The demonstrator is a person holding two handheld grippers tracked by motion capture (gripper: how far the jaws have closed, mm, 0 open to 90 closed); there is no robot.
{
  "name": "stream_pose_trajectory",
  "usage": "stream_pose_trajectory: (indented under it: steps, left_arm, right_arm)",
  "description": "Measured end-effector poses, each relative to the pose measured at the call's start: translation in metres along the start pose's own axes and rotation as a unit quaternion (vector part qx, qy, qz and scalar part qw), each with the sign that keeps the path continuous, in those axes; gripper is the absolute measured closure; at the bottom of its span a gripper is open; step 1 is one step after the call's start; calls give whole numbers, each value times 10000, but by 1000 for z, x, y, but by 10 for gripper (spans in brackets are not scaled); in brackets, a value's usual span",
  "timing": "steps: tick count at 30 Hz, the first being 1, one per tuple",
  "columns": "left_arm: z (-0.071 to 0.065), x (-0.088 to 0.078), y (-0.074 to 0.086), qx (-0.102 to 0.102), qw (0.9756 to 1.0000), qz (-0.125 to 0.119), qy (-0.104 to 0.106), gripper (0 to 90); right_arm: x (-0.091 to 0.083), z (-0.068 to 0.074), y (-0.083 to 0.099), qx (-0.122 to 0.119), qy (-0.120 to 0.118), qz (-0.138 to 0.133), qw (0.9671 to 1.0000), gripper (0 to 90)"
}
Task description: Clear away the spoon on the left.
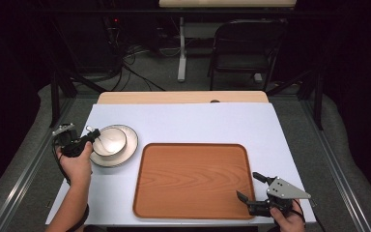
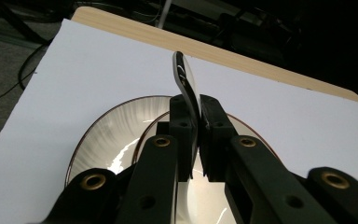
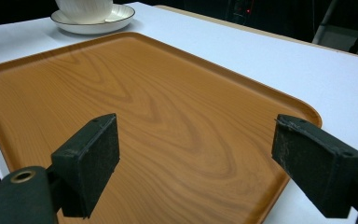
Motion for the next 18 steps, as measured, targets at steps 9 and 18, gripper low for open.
stream_pose_trajectory:
  steps: [9, 18]
  left_arm:
    - [-5, -3, -5, 144, 9999, 40, 16, 851]
    - [-15, -14, -25, 365, 9993, -9, 120, 851]
  right_arm:
    - [0, 0, 0, 7, 1, -1, 10000, 144]
    - [0, 0, 0, 7, 5, 6, 10000, 144]
Point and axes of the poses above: each handheld gripper's, and its own axes: x roughly forward along the jaws, y roughly out of its underside, z roughly to its left, the point moved 9 cm from there along x, roughly forward along the jaws, and after that the axes turned 15 degrees about -z, right-handed, at the moved point
